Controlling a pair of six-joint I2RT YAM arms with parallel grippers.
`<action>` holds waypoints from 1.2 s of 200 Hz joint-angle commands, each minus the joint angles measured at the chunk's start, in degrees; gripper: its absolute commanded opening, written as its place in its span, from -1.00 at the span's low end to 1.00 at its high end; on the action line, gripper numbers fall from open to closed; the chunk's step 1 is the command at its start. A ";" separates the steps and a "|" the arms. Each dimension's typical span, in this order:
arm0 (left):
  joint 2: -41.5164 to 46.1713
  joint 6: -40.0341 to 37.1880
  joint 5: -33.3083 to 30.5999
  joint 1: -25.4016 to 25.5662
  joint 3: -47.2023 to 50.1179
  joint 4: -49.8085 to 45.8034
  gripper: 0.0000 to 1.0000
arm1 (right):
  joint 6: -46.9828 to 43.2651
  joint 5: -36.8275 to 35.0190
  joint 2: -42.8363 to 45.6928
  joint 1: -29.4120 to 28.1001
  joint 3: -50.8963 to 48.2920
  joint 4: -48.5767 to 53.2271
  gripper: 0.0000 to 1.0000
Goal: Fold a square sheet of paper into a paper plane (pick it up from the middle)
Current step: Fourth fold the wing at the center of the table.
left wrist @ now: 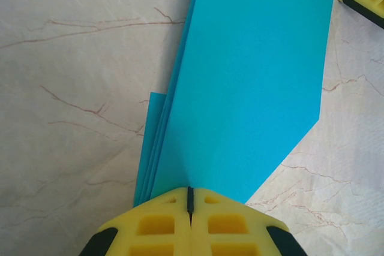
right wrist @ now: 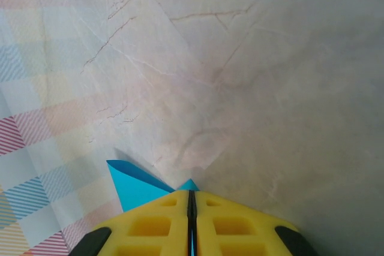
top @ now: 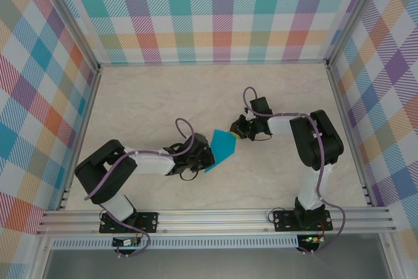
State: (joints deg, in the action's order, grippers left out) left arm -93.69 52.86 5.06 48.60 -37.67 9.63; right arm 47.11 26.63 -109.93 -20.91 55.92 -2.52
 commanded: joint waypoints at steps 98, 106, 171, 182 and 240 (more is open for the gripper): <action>-4.29 -1.36 0.67 0.05 2.92 -11.63 -1.00 | -3.30 1.33 8.82 -0.33 -0.02 2.66 -0.77; -4.45 -1.49 0.77 0.06 2.66 -11.75 -1.00 | -2.79 1.47 9.59 -1.78 -1.02 2.12 -0.77; -4.66 -1.46 0.99 0.07 2.25 -11.68 -1.00 | -0.45 0.80 7.29 -9.50 -4.05 -1.72 -0.78; -4.60 -1.45 1.00 0.06 2.26 -11.59 -1.00 | -0.61 -0.05 6.14 -9.55 -4.33 -1.80 -0.78; -4.75 -1.61 1.18 0.05 2.43 -11.71 -1.00 | -2.03 -4.55 1.91 -8.01 -4.07 -0.73 -0.79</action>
State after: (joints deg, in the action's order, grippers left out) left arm -93.82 52.64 5.30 48.60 -38.06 9.15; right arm 45.98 25.12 -106.94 -29.89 52.16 -3.18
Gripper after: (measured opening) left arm 0.039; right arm 0.108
